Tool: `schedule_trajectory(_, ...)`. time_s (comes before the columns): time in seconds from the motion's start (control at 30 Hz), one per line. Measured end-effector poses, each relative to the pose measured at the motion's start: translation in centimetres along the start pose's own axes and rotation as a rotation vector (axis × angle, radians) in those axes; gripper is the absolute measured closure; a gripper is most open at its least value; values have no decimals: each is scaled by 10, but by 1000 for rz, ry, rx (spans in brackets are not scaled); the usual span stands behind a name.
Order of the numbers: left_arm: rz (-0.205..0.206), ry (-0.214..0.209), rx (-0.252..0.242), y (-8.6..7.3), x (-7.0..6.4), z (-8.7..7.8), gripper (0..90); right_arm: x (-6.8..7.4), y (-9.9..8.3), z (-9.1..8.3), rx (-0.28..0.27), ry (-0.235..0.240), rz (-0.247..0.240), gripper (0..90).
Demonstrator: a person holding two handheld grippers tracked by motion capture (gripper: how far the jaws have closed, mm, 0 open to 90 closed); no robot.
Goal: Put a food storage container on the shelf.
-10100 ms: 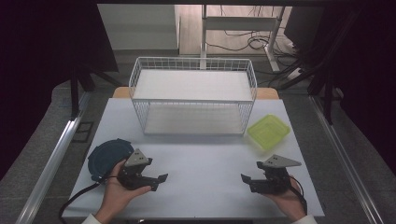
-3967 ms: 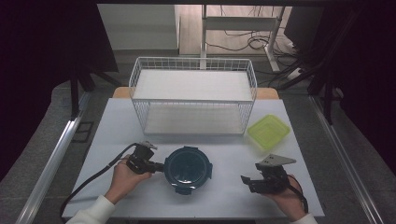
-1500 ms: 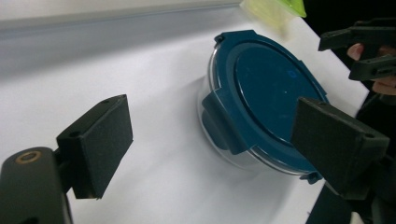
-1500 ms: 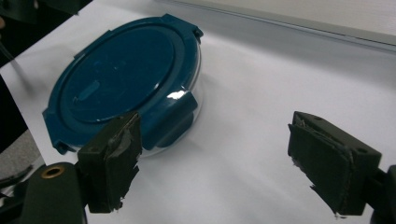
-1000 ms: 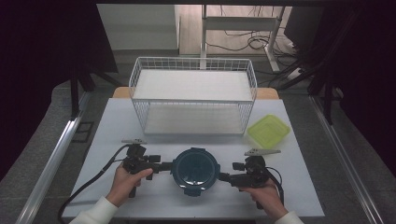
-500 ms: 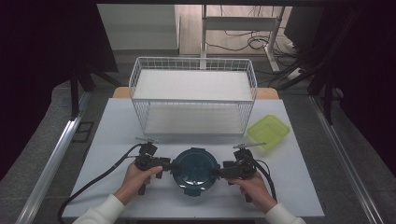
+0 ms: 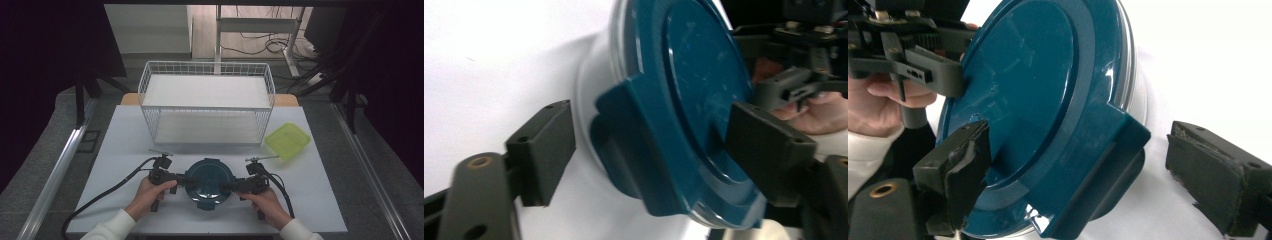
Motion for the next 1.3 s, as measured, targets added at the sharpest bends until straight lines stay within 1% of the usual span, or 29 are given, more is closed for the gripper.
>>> schedule_trajectory(0.03, 1, 1, 0, 0, -2, 0, 265, 0, -1, 1, 6, 28, 24, 197)
schedule_trajectory(0.07, 1, 1, 0, 0, -2, 0, 270, 0, -1, 1, 6, 28, 24, 197)
schedule_trajectory(0.1, 6, 9, -2, 0, -3, -1, 282, 0, -1, 2, 15, 43, 52, 211)
schedule_trajectory(0.13, 6, 9, -2, 0, -3, -1, 296, 0, -1, 2, 15, 43, 52, 211)
schedule_trajectory(0.2, 5, 17, 0, 0, -4, -2, 296, -1, 0, -2, 12, 43, 71, 277)
schedule_trajectory(0.23, 4, 21, 3, 0, -5, -3, 297, 0, 1, -4, 8, 41, 69, 298)
schedule_trajectory(0.33, -1, 22, 2, 0, -6, -3, 311, 0, 1, -5, 5, 39, 65, 307)
schedule_trajectory(0.37, 2, 22, 1, 0, -8, -5, 320, 0, 1, -6, -2, 43, 75, 325)
schedule_trajectory(0.4, 2, 22, 1, 0, -8, -5, 327, 0, 1, -6, -2, 43, 75, 325)
schedule_trajectory(0.43, 11, 25, -2, -1, -10, -7, 332, -1, 1, -7, -5, 47, 82, 341)
schedule_trajectory(0.6, 30, 33, -7, -2, -15, -10, 353, 1, 0, -10, -17, 46, 96, 362)
schedule_trajectory(0.63, 24, 40, -13, -2, -17, -11, 365, 2, -1, -11, -22, 44, 95, 369)
schedule_trajectory(0.73, 27, 44, -15, -3, -19, -12, 378, 4, -2, -13, -23, 40, 97, 377)
schedule_trajectory(0.77, 42, 50, -13, -3, -22, -13, 379, 5, -2, -13, -26, 40, 95, 379)
schedule_trajectory(0.83, 54, 56, -14, -3, -25, -14, 385, 5, -2, -15, -25, 40, 98, 387)
schedule_trajectory(0.93, 55, 59, -18, -4, -26, -14, 389, 5, -3, -16, -30, 40, 110, 394)
schedule_trajectory(0.97, 56, 60, -12, -4, -27, -15, 391, 6, -4, -16, -46, 36, 128, 399)
schedule_trajectory(1.07, 52, 62, -13, -3, -27, -15, 392, 7, -4, -17, -53, 32, 129, 402)
schedule_trajectory(1.13, 58, 64, -12, -3, -28, -15, 394, 7, -4, -17, -53, 31, 127, 403)
schedule_trajectory(1.17, 66, 70, -18, -3, -30, -16, 400, 7, -4, -18, -56, 33, 138, 407)
schedule_trajectory(1.27, 71, 72, -24, -2, -31, -16, 409, 7, -3, -19, -59, 31, 141, 409)
schedule_trajectory(1.3, 71, 75, -25, -1, -32, -16, 409, 7, -3, -19, -71, 28, 144, 411)
Point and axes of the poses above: each handheld gripper's, and its own axes: z roughly forward along the jaws, y roughly out of its top, x roughly to its left, the point moved 1 cm from there along z, roughly forward along the jaws, and after that the axes turned 12 degrees about -x, right-handed, at the moved point
